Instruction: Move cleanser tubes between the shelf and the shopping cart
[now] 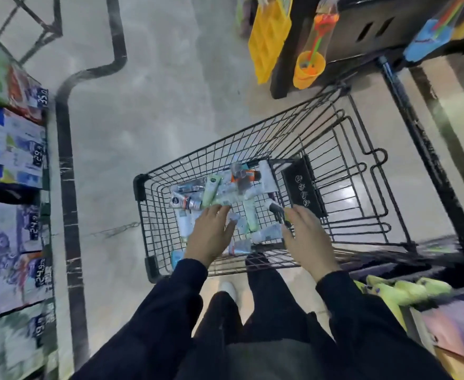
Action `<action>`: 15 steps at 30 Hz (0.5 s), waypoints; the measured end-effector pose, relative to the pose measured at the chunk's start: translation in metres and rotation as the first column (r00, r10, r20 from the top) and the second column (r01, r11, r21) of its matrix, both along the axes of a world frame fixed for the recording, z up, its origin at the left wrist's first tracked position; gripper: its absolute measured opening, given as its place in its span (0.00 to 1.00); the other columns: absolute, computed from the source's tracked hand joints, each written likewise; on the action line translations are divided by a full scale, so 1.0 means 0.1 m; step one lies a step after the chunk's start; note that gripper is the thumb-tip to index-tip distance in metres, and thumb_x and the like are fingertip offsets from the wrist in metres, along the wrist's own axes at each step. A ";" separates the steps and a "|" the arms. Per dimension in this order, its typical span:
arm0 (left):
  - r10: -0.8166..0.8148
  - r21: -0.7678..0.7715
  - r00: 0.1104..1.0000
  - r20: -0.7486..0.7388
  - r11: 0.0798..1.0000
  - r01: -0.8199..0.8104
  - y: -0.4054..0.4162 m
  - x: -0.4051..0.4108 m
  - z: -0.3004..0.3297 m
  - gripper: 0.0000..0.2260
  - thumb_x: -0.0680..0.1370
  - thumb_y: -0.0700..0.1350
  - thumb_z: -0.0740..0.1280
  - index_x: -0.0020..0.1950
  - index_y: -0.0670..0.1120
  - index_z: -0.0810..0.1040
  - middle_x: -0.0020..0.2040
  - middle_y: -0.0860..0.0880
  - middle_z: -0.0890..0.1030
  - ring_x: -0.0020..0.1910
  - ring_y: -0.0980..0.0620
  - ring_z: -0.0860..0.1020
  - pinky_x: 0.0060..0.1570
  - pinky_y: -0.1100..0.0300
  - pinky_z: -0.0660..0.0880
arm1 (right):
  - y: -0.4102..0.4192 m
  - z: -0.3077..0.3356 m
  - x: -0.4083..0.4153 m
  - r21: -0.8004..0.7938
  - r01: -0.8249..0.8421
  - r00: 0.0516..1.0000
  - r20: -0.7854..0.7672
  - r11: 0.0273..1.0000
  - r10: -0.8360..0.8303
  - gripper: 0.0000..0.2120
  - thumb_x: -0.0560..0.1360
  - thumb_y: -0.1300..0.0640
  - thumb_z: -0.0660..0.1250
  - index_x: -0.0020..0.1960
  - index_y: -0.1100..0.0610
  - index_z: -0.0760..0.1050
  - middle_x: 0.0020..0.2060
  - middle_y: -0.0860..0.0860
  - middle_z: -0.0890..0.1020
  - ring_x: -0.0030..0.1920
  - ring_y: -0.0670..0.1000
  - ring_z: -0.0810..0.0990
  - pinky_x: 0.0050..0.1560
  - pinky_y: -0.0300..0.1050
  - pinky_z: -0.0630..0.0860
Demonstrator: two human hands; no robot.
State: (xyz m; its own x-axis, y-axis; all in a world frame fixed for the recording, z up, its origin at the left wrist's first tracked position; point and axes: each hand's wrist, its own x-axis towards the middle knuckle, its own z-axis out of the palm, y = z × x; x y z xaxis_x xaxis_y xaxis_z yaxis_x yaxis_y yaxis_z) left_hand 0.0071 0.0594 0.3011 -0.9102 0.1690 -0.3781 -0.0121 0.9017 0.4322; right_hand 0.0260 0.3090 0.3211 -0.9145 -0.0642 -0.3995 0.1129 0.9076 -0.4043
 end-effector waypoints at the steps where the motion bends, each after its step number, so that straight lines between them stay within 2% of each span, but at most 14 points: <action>1: 0.024 0.005 0.999 0.042 1.000 -0.024 0.05 -0.13 -0.09 0.21 0.84 0.50 0.64 0.74 0.43 0.71 0.69 0.41 0.75 0.68 0.39 0.72 0.67 0.45 0.69 | 0.01 -0.14 -0.17 0.000 -0.015 1.000 0.027 1.000 0.015 0.23 0.84 0.50 0.62 0.76 0.56 0.70 0.75 0.55 0.71 0.76 0.55 0.67 0.75 0.52 0.66; 4: 0.112 0.028 0.984 0.136 0.993 -0.116 0.19 -0.53 -0.42 0.22 0.84 0.49 0.64 0.76 0.43 0.70 0.69 0.40 0.75 0.67 0.38 0.73 0.66 0.46 0.70 | -0.01 -0.55 -0.69 0.009 -0.044 0.994 0.100 0.999 0.043 0.24 0.84 0.48 0.60 0.78 0.56 0.67 0.76 0.55 0.69 0.76 0.56 0.68 0.75 0.55 0.68; 9: 0.296 0.062 0.911 0.286 0.943 -0.326 0.31 -1.09 -1.08 0.23 0.83 0.50 0.66 0.76 0.43 0.69 0.69 0.40 0.76 0.67 0.40 0.74 0.65 0.47 0.71 | -0.15 -1.27 -1.44 0.011 -0.028 0.988 0.152 1.000 0.027 0.21 0.83 0.51 0.62 0.73 0.60 0.70 0.67 0.58 0.77 0.65 0.61 0.76 0.63 0.55 0.75; 13: 0.395 0.111 0.842 0.366 0.880 -0.461 0.35 -1.52 -1.74 0.23 0.82 0.49 0.66 0.74 0.40 0.69 0.65 0.38 0.78 0.64 0.40 0.77 0.61 0.45 0.76 | -0.23 -2.01 -1.84 0.042 -0.023 0.971 0.240 0.999 0.012 0.18 0.82 0.53 0.64 0.68 0.61 0.72 0.61 0.62 0.80 0.61 0.64 0.79 0.58 0.58 0.78; 15: 0.448 0.144 0.793 0.412 0.828 -0.542 0.39 -1.71 -2.02 0.23 0.82 0.51 0.67 0.72 0.41 0.70 0.60 0.43 0.79 0.61 0.41 0.78 0.58 0.49 0.77 | -0.24 -2.36 -2.00 0.071 -0.014 0.963 0.268 0.997 -0.005 0.20 0.82 0.52 0.65 0.69 0.62 0.71 0.61 0.63 0.80 0.61 0.65 0.80 0.57 0.58 0.78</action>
State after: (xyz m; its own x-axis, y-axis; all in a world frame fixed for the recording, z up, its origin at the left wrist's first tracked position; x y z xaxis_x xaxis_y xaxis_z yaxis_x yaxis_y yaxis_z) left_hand -0.1641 0.0988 0.0991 -0.7090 -0.1401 -0.6912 -0.6182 0.5952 0.5135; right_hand -0.1737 0.2850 0.0855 -0.7733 -0.0301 -0.6333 0.2040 0.9339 -0.2935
